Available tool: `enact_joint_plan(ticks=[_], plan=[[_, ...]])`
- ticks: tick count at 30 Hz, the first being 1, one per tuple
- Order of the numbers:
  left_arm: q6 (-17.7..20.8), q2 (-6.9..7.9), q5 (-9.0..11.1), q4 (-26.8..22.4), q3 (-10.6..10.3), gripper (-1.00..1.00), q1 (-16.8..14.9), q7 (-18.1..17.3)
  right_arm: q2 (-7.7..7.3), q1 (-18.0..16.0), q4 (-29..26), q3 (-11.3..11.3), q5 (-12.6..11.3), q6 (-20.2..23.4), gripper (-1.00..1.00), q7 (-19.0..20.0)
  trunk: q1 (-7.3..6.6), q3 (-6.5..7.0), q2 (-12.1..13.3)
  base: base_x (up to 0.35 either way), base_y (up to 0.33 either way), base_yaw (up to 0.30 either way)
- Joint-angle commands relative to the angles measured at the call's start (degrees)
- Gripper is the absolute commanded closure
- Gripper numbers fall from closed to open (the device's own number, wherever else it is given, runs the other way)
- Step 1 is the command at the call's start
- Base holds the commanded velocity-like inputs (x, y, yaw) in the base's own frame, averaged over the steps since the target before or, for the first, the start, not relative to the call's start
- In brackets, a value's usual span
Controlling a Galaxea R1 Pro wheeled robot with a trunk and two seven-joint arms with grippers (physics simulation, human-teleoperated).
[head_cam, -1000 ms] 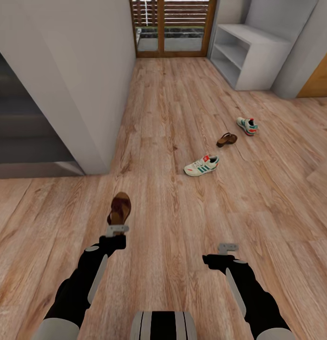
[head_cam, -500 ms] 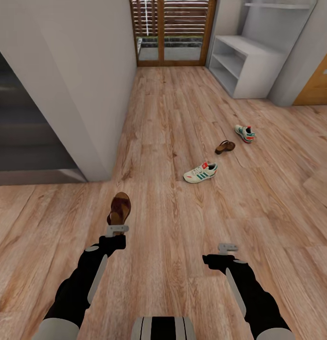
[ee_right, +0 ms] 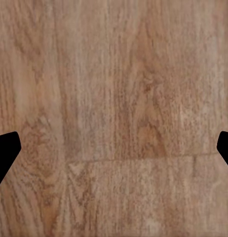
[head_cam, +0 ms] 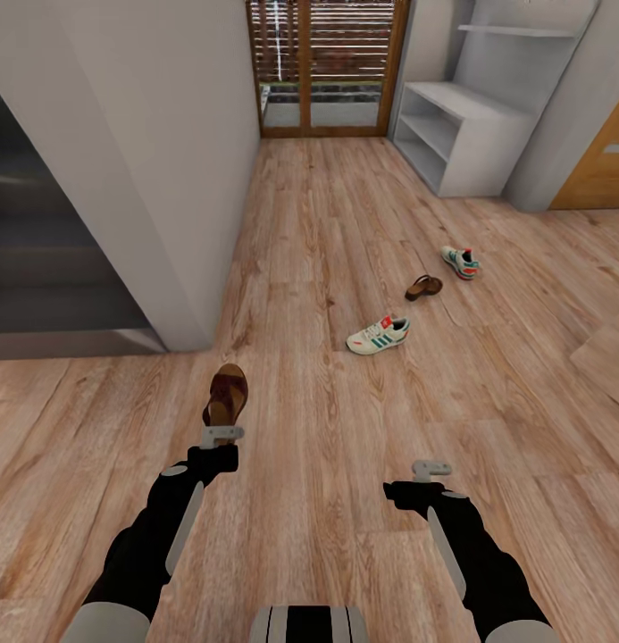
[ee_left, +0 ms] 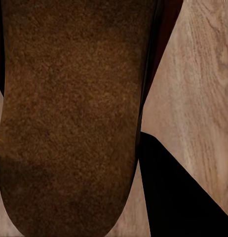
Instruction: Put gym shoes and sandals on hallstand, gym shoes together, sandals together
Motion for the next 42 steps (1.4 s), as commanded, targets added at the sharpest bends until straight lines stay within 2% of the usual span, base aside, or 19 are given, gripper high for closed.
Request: enact_joint_plan(ticks=[1, 5, 25, 33, 42], plan=[[0.3, -0.01, -0.2, -0.1, 0.0, 1.00, 0.0, -0.1, 0.05, 0.0, -0.1, -0.1, 0.0, 0.3, -1.00, 0.1, -0.01, 0.06, 0.0, 0.000, 0.000, 0.000], [0.3, -0.04, -0.1, -0.1, -0.1, 1.00, 0.0, -0.1, 0.05, 0.0, -0.1, -0.1, 0.0, 0.3, -1.00, 0.1, -0.01, 0.43, 0.0, 0.000, 0.000, 0.000], [0.3, -0.02, -0.1, -0.1, -0.1, 1.00, 0.0, -0.1, 0.05, 0.0, -0.1, -0.1, 0.0, 0.3, -1.00, 0.1, 4.39, -1.28, -8.0, 0.000, 0.000, 0.000], [0.3, -0.04, -0.1, -0.1, -0.1, 1.00, 0.0, -0.1, 0.05, 0.0, -0.1, -0.1, 0.0, 0.3, -1.00, 0.1, 4.59, -2.30, -8.1, 0.000, 0.000, 0.000], [0.3, -0.03, -0.1, -0.1, 0.0, 1.00, 0.0, -0.1, 0.05, 0.0, -0.1, -0.1, 0.0, 0.3, -1.00, 0.1, 4.59, -1.45, -8.1, 0.000, 0.000, 0.000]])
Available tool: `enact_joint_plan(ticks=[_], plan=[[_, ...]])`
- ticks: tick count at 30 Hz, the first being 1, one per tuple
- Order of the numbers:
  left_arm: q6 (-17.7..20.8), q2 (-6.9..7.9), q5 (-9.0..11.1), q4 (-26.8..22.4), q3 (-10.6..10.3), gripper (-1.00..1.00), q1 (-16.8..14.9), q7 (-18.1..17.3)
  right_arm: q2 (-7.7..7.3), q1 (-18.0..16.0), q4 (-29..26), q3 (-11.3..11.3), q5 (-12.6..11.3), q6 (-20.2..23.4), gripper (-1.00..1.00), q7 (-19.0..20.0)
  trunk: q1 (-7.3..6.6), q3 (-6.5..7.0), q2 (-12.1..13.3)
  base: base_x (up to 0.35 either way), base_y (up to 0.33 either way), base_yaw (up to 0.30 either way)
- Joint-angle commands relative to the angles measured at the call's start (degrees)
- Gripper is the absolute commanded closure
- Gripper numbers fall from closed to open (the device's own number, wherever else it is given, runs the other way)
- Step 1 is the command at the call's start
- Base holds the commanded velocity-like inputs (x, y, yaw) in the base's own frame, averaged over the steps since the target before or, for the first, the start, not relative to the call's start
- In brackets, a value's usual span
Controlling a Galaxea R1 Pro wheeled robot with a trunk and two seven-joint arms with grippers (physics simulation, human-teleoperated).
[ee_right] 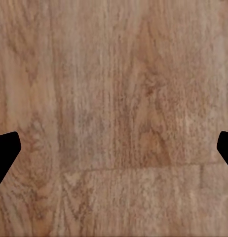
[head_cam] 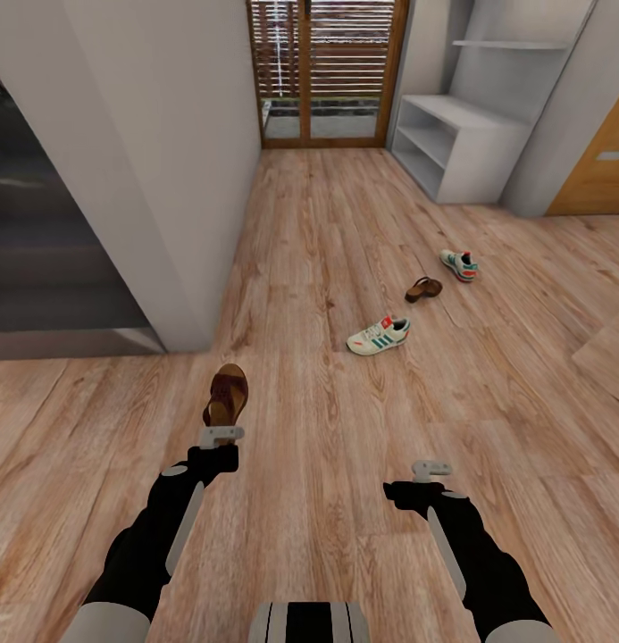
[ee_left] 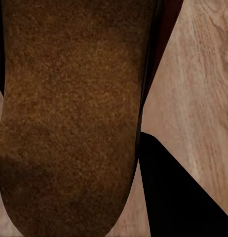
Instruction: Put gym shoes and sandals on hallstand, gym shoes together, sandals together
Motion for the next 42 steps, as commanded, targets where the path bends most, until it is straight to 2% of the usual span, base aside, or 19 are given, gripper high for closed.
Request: enact_joint_plan(ticks=[1, 7, 16, 42], plan=[[0.3, 0.00, -0.1, -0.1, 0.0, 1.00, 0.0, -0.1, 0.05, 0.0, -0.1, -0.1, 0.0, 0.3, -1.00, 0.1, -0.01, 0.06, 0.0, 0.000, 0.000, 0.000], [0.3, 0.06, 0.0, -0.1, 0.1, 1.00, 0.0, -0.1, 0.05, 0.0, -0.1, -0.1, 0.0, 0.3, -1.00, 0.1, -0.01, 0.62, 0.0, 0.096, -0.003, 0.000], [0.3, 0.07, 0.0, -0.1, 0.1, 1.00, 0.0, -0.1, 0.05, 0.0, -0.1, -0.1, 0.0, 0.3, -1.00, 0.1, -0.01, 1.46, 0.0, 0.305, -0.127, 0.000], [0.3, 0.07, 0.0, -0.1, 0.1, 1.00, 0.0, -0.2, 0.05, 0.0, 0.0, -0.1, 0.0, 0.3, -1.00, 0.1, -0.01, 3.91, 0.0, 0.232, -0.317, 0.000]])
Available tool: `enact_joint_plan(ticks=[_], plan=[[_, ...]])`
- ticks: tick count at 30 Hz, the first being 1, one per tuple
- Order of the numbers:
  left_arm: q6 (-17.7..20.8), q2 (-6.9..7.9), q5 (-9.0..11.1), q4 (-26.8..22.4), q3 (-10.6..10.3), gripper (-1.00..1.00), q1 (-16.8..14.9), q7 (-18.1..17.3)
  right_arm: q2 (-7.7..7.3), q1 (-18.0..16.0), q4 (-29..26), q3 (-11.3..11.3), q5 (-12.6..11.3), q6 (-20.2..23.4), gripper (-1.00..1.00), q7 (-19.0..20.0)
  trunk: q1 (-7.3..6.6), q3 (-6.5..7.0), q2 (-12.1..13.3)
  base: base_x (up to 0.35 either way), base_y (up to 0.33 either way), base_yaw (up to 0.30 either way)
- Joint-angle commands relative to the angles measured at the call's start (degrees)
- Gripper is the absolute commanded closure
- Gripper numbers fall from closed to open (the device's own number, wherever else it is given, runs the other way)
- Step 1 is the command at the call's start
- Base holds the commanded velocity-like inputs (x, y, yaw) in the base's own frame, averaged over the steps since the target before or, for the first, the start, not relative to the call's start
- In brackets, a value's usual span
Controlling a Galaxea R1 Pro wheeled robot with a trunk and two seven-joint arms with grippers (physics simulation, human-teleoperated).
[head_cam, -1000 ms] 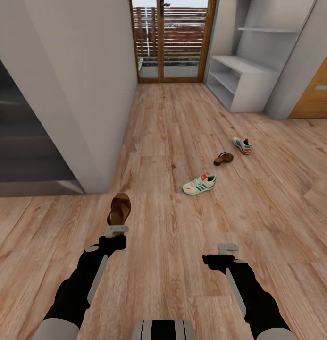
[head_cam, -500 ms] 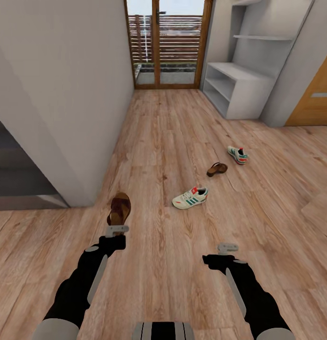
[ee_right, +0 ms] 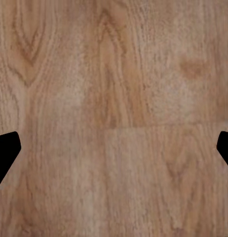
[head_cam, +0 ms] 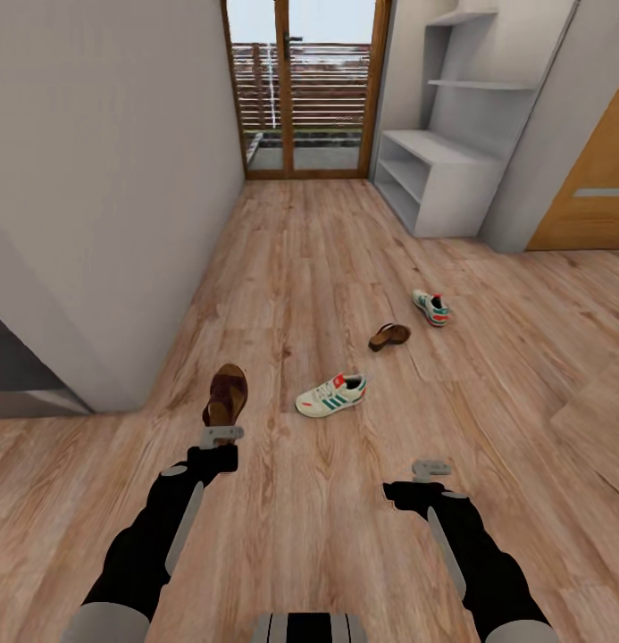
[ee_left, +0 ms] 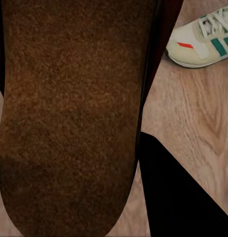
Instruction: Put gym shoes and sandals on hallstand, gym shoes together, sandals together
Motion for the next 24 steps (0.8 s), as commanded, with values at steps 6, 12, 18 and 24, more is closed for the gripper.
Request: enact_joint_plan(ticks=[6, 12, 18, 24], plan=[[0.4, -0.01, -0.1, -0.1, 0.0, 1.00, 0.0, -0.2, 0.05, 0.0, -0.1, -0.1, 0.0, 0.2, -1.00, 0.1, 0.01, 0.52, 0.0, 0.211, -0.347, 0.000], [0.4, -0.01, -0.1, -0.1, 0.0, 1.00, 0.0, -0.2, 0.05, 0.0, -0.1, -0.1, 0.1, 0.2, -1.00, 0.1, 0.01, 1.09, 0.0, 0.232, -0.334, 0.000], [0.4, -0.01, -0.1, -0.1, 0.0, 1.00, 0.0, -0.2, 0.05, 0.0, -0.1, -0.1, 0.1, 0.2, -1.00, 0.1, 0.01, 1.45, 0.0, 0.254, -0.307, 0.000], [0.4, -0.01, -0.1, -0.1, 0.0, 1.00, 0.0, -0.2, 0.05, 0.0, 0.0, -0.1, 0.3, 0.2, -1.00, 0.1, 0.01, 1.47, 0.0, 0.263, -0.300, 0.000]])
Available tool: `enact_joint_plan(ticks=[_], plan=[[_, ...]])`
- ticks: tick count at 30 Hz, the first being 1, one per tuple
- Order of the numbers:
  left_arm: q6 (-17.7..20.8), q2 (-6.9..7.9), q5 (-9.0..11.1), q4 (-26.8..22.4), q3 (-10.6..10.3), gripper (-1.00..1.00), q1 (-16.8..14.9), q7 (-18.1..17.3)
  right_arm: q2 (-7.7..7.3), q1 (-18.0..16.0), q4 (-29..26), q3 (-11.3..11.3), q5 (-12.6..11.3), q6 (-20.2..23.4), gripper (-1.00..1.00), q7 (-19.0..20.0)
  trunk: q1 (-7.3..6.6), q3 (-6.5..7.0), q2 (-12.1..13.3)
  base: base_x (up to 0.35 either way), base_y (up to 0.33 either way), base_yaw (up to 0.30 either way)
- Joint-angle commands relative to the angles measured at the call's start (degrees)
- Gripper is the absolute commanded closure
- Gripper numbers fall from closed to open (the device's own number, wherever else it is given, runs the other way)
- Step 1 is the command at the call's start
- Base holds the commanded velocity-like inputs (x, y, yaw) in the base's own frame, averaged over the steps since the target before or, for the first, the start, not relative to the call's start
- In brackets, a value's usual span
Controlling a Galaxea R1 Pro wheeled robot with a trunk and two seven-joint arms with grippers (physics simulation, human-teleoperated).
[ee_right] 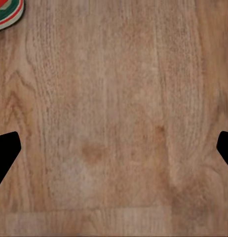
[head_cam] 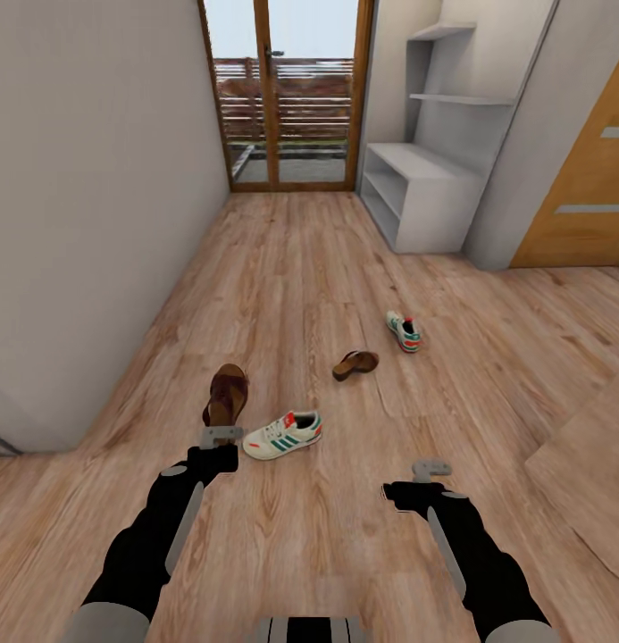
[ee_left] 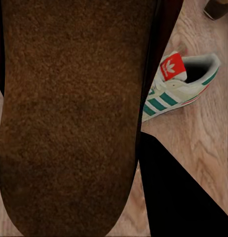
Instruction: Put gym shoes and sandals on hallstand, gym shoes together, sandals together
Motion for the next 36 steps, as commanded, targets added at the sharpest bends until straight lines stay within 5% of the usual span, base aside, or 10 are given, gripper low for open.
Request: enact_joint_plan(ticks=[1, 17, 36], plan=[[0.4, -0.01, -0.1, -0.1, 0.0, 1.00, 0.0, -0.1, 0.05, 0.0, 0.0, -0.1, 0.0, 0.3, -1.00, 0.1, 0.02, -0.05, 0.0, 0.264, -0.300, 0.000], [0.4, -0.01, -0.1, -0.1, 0.0, 1.00, 0.0, -0.2, 0.05, 0.0, -0.2, -0.1, -0.2, 0.3, -1.00, 0.1, 0.02, -0.04, 0.0, 0.269, -0.296, 0.003], [0.4, -0.01, -0.1, -0.1, 0.0, 1.00, 0.0, -0.2, 0.05, 0.0, -0.2, -0.1, -0.2, 0.3, -1.00, 0.1, 0.02, 0.13, 0.0, 0.214, -0.155, 0.284]])
